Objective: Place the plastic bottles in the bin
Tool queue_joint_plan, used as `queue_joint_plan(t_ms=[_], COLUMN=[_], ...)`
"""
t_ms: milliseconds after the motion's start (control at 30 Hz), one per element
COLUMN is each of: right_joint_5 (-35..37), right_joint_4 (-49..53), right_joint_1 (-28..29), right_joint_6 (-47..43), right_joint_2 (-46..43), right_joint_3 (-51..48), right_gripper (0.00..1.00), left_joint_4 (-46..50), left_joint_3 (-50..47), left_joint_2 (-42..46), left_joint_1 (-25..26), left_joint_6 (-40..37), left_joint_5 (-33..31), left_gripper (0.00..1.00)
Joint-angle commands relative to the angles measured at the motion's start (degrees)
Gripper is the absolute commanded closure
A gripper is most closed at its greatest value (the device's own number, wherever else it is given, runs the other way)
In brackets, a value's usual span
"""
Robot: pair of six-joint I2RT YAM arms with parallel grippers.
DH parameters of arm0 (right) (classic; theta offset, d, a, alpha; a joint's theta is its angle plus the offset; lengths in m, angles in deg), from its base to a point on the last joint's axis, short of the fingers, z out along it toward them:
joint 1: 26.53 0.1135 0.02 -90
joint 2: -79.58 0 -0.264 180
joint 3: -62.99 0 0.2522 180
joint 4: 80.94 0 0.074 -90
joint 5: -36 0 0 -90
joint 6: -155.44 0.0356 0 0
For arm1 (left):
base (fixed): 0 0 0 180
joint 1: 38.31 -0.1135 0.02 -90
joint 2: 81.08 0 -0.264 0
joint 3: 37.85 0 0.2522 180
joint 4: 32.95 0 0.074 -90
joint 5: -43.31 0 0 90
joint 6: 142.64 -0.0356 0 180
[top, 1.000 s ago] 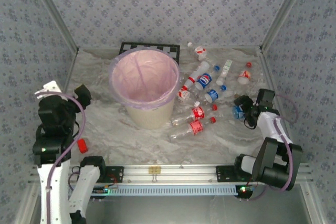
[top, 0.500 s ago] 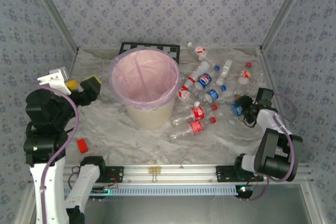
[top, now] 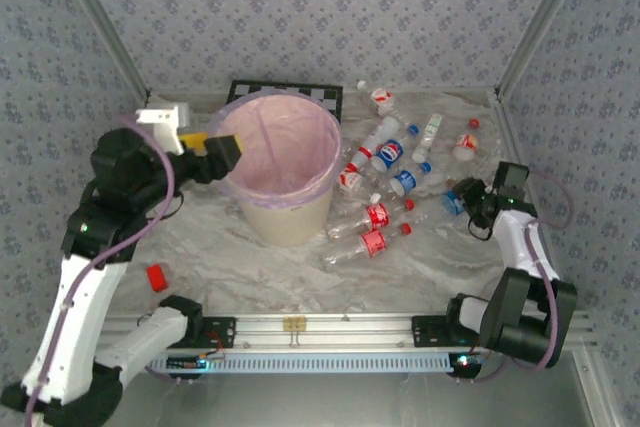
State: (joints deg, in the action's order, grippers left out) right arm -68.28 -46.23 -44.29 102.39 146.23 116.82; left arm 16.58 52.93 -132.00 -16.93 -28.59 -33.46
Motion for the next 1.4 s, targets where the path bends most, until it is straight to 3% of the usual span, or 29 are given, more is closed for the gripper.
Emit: queue_joint_plan(t_ms=[0,133,267,500,833,1167,1367], right_joint_5=[-2.5,-7.7,-17.9,-28.2,-28.6,-26.8,-26.8], right_joint_4=[7.0,10.8,10.4,7.6,4.7,1.5,-0.5], right_joint_1=[0.4,1.0,2.3,11.1,25.9,30.7,31.8], right_joint_6=[-4.2,-7.0,-7.3,-6.7,-9.0,-9.0,-8.5], right_joint_2=[-5.0,-8.2,-9.5,-8.4,-4.5,-2.1,-1.6], right_joint_3=[6.3,12.6,19.2,34.5,44.0,44.4,44.4], right_gripper=[0.42,0.45,0.47,0.47,0.47,0.47,0.47], left_joint_4=[-2.9,-4.2,-4.2,-0.5,0.3,-1.0,-0.3], left_joint_3=[6.1,11.3,17.4,29.6,37.5,37.6,38.7], left_joint_2=[-3.6,-8.8,-15.5,-29.3,-40.0,-42.5,-44.2], left_joint_1=[4.7,10.1,15.9,20.6,23.0,24.3,24.4], left_joint_6=[-1.7,-2.0,-3.4,-3.7,-3.5,-2.8,-2.9], left_joint_5=[-1.7,-1.2,0.6,10.4,18.3,22.0,20.7], left_gripper=[0.13,0.13,0.11,0.09,0.08,0.13,0.18])
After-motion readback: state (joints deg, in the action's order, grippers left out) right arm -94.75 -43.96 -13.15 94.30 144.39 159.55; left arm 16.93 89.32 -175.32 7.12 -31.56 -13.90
